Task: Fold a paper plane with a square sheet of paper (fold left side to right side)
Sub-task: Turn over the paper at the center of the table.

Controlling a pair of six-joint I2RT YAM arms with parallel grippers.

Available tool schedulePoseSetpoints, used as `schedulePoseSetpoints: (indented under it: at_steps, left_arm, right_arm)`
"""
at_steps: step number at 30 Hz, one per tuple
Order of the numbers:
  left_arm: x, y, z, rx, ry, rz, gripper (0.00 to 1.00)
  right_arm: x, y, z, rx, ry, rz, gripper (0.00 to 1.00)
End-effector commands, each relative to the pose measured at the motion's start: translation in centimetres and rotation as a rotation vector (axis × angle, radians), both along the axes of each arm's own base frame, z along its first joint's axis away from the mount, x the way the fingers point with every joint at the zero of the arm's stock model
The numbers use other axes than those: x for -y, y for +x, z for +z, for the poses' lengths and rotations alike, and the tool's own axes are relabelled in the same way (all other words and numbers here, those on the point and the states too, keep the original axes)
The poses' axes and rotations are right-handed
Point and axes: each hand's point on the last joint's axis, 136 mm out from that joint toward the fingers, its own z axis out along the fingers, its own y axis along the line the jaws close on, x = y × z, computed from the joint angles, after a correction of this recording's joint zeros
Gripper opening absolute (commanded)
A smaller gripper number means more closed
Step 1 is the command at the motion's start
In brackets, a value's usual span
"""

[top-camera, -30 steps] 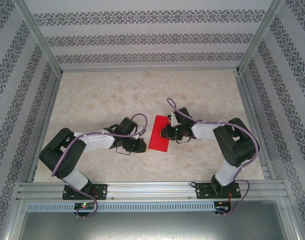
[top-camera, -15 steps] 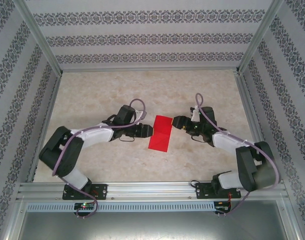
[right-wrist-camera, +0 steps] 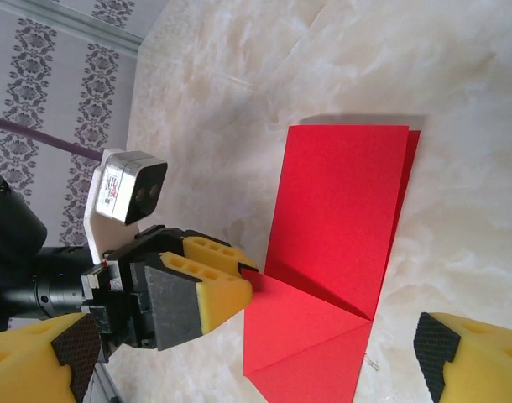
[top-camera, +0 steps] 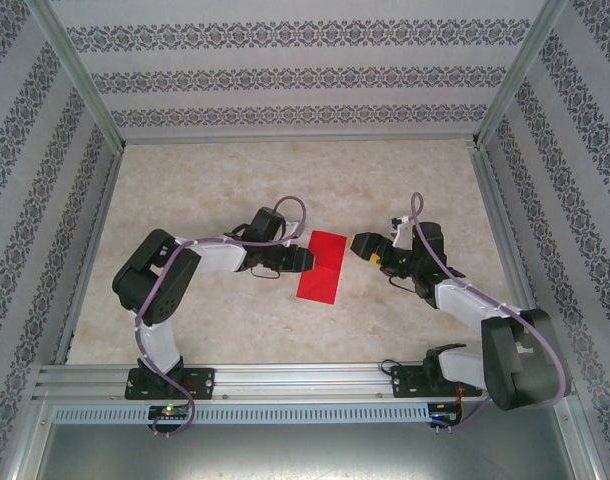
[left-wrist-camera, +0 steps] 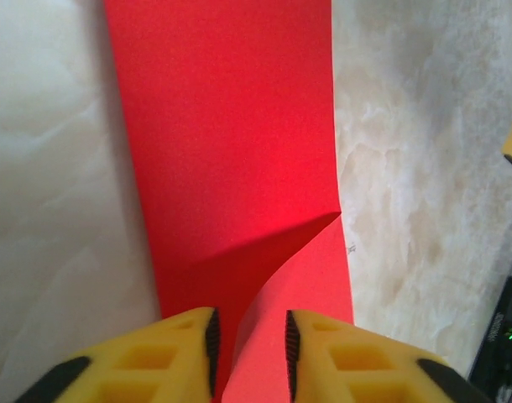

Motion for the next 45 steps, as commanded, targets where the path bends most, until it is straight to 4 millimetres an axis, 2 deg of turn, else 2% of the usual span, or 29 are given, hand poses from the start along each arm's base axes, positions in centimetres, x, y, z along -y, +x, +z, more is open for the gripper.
schedulePoseSetpoints:
  at_steps: [1,4,6,9,12,24,28,31,36,39,42,45]
  left_arm:
    - [0.2,1.0,1.0,0.048,-0.024,-0.004,0.19]
    - [-0.4,0.9,1.0,0.062,0.0,0.01,0.09]
    - [-0.9,0.9,1.2,0.077,0.018,0.022,0.07]
    - [-1.4,0.8,1.6,0.102,0.032,0.037,0.07]
    - [-1.7,0.6,1.9,0.104,0.031,0.042,0.07]
    - [-1.6,0.6,2.2,0.106,0.023,0.044,0.08]
    - [-1.4,0.6,2.7,0.113,0.006,0.05,0.11]
    - [-1.5,0.8,3.4,0.129,-0.009,0.059,0.15]
    - [-2.5,1.2,5.8,0.161,-0.05,0.084,0.25]
    - [-4.2,1.6,8.4,0.2,-0.099,0.137,0.43]
    - [-6.1,1.7,11.2,0.244,-0.158,0.198,0.64]
    - [-7.3,1.5,14.4,0.273,-0.265,0.25,0.79]
  right_arm:
    - [-0.4,-0.5,0.3,0.026,-0.009,0.034,0.98]
    - [-1.1,-0.9,0.2,0.018,-0.023,0.072,0.96]
    - [-1.7,-1.1,0.0,0.007,-0.032,0.103,0.92]
    - [-2.8,-1.4,-0.8,-0.01,-0.066,0.144,0.83]
    - [-3.6,-1.4,-1.7,-0.029,-0.11,0.162,0.8]
    - [-7.7,-0.7,-4.6,-0.148,-0.074,0.228,0.65]
    - [-9.2,-0.3,-5.3,-0.156,-0.039,0.235,0.56]
    - [-10.1,-0.2,-5.6,-0.158,-0.022,0.248,0.45]
    - [-10.6,0.1,-5.2,-0.137,-0.002,0.261,0.15]
    - [-10.1,0.4,-4.1,-0.093,-0.009,0.257,0.0]
    - [-9.2,1.0,-2.2,-0.035,-0.003,0.25,0.0]
    - [-8.1,1.8,1.4,0.062,0.052,0.264,0.0]
